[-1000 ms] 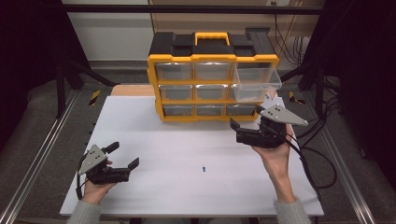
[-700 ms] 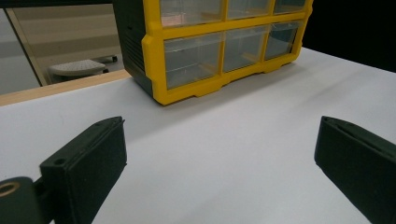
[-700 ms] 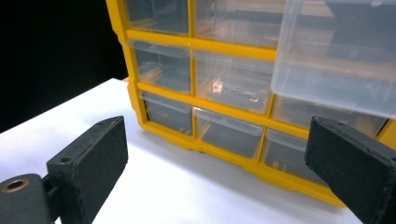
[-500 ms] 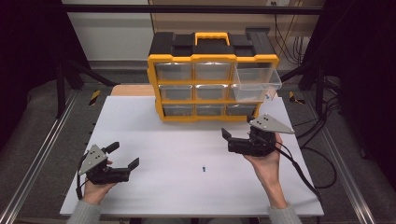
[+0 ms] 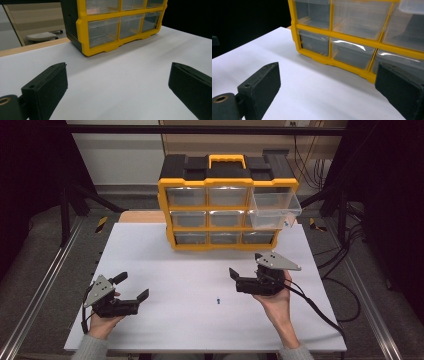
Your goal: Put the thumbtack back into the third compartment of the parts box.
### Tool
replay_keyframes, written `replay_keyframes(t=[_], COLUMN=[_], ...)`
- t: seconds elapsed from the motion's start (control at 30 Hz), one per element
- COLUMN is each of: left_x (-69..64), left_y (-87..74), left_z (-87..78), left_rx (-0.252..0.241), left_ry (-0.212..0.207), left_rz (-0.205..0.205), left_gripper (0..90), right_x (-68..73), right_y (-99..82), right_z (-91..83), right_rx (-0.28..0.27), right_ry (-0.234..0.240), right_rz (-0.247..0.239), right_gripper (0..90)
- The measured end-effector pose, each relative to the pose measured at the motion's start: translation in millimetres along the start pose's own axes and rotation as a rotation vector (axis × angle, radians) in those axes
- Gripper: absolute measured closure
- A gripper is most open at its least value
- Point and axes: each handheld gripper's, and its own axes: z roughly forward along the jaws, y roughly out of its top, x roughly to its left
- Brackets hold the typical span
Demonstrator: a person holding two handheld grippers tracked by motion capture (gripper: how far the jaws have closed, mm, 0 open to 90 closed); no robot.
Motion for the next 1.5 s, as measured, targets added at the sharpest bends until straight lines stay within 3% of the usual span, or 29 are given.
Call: replay_keyframes(t=[0.57,0.83,1.5], left_x=[-0.2,-0.5,-0.9], left_y=[0.0,0.2,0.4], left_z=[0.2,0.0,-0.2], left_rx=[0.001,0.000,-0.002], left_ry=[-0.001,-0.001,-0.002], left_rz=[0.001,0.001,0.000], left_gripper=[1.8,1.8,1.8], right_x=[11.0,16.4,28.9], right_y=[-25.6,-35.2,-58.2], right_z=[14.5,22.4,41.9], right_rx=[0.062,0.097,0.185], right_ry=[0.037,0.061,0.077], right_rz=[0.010,-0.008,-0.014], right_gripper=[7.1,7.7,8.7])
